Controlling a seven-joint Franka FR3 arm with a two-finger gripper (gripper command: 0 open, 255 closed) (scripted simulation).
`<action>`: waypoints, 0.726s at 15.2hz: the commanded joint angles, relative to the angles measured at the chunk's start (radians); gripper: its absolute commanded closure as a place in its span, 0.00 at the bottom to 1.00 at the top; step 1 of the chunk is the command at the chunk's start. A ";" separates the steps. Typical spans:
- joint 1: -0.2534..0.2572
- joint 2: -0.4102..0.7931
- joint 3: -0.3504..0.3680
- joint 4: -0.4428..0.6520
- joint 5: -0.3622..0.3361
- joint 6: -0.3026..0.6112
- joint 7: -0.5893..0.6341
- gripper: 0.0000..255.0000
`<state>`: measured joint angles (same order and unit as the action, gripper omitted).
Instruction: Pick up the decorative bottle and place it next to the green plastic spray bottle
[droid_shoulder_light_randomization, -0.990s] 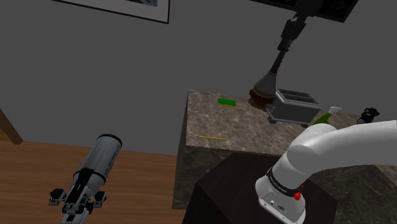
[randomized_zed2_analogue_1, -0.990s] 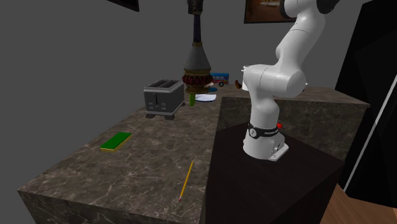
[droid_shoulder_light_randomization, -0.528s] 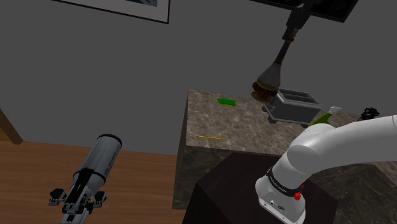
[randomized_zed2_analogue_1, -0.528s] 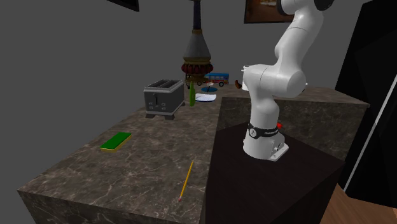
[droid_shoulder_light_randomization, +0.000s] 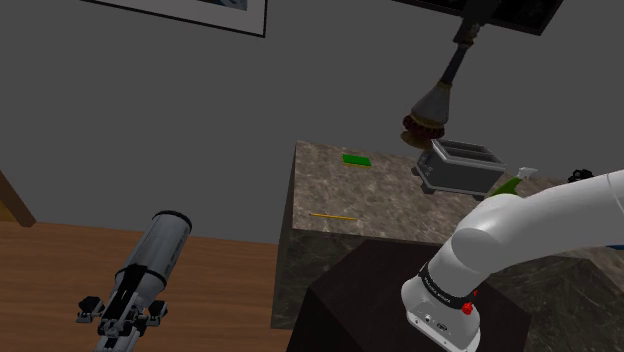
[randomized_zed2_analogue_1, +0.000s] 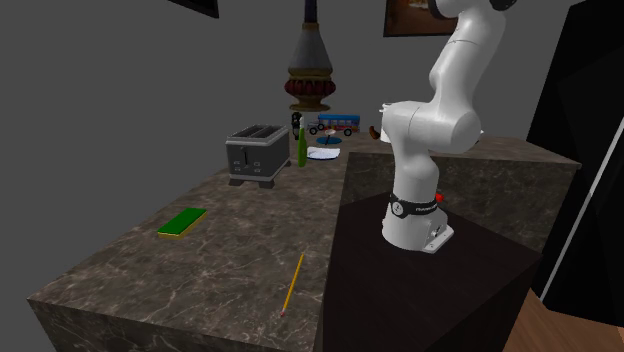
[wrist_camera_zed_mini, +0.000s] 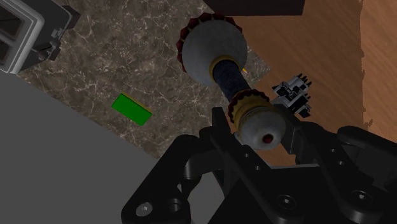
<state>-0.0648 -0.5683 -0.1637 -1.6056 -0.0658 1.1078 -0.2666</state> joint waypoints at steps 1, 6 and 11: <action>0.002 0.029 -0.005 0.060 0.001 -0.030 -0.006 1.00; -0.011 -0.025 -0.075 0.022 -0.047 -0.039 -0.100 1.00; -0.023 -0.074 -0.169 -0.001 -0.116 -0.050 -0.221 1.00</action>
<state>-0.0861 -0.6334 -0.3123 -1.6047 -0.1667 1.0606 -0.4605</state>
